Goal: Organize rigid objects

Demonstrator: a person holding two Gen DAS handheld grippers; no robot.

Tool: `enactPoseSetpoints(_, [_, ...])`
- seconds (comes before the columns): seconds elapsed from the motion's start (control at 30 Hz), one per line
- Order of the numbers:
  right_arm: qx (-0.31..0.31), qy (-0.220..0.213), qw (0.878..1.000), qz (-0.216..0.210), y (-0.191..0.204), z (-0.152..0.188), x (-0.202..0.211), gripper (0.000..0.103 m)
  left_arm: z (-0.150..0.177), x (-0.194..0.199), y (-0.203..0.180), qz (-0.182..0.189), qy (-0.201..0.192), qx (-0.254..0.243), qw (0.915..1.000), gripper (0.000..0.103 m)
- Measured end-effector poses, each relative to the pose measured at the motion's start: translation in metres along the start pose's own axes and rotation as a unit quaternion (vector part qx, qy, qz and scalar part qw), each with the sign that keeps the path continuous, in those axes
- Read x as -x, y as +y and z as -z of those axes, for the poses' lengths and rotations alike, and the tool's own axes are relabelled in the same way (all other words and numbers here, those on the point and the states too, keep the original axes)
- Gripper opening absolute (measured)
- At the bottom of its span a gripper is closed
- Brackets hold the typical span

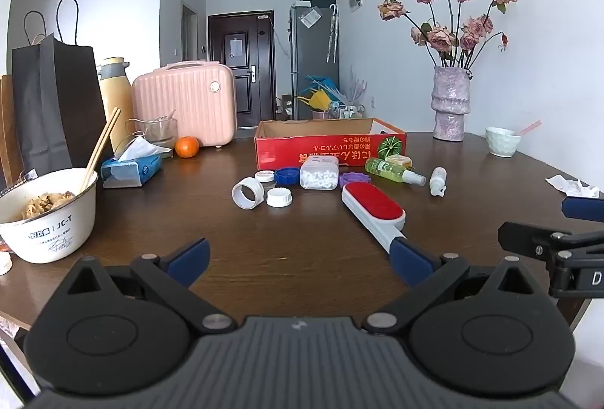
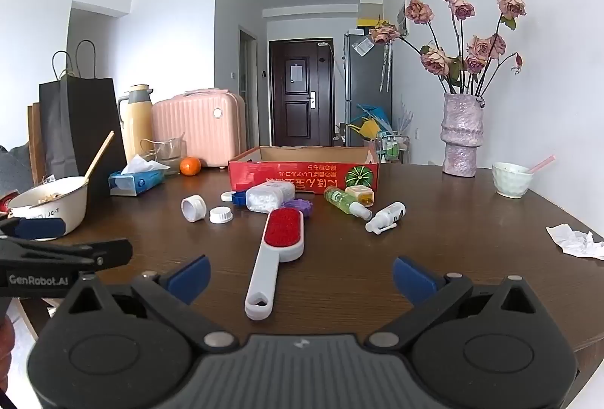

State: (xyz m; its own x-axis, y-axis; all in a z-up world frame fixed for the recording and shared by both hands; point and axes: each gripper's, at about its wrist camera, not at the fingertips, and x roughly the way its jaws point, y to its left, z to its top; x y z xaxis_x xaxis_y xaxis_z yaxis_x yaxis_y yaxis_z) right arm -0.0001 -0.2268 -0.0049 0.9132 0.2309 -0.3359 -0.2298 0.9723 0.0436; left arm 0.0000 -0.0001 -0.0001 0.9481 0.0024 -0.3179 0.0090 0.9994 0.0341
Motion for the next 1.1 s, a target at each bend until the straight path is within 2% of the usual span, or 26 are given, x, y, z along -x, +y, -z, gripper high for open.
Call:
enactPoseSetpoints(0.13, [-0.002,0.011,1.000,-0.003,0.0011,-0.0018,-0.0003,0.103,0.0008,0.0051,0.0022,0.000,0.003,0.001,1.0000,0.103])
enactPoseSetpoints(0.23, [-0.002,0.009,1.000,-0.003,-0.0028,-0.0027,-0.0013,0.103,-0.0032,0.0017,0.0010,0.002,0.021,0.001,0.9998,0.103])
enactPoseSetpoints(1.1, [-0.001,0.000,1.000,0.008,-0.0065,-0.0059,0.0048,0.103,-0.0001,0.0007,0.0009,-0.001,0.023,0.002,0.9997,0.103])
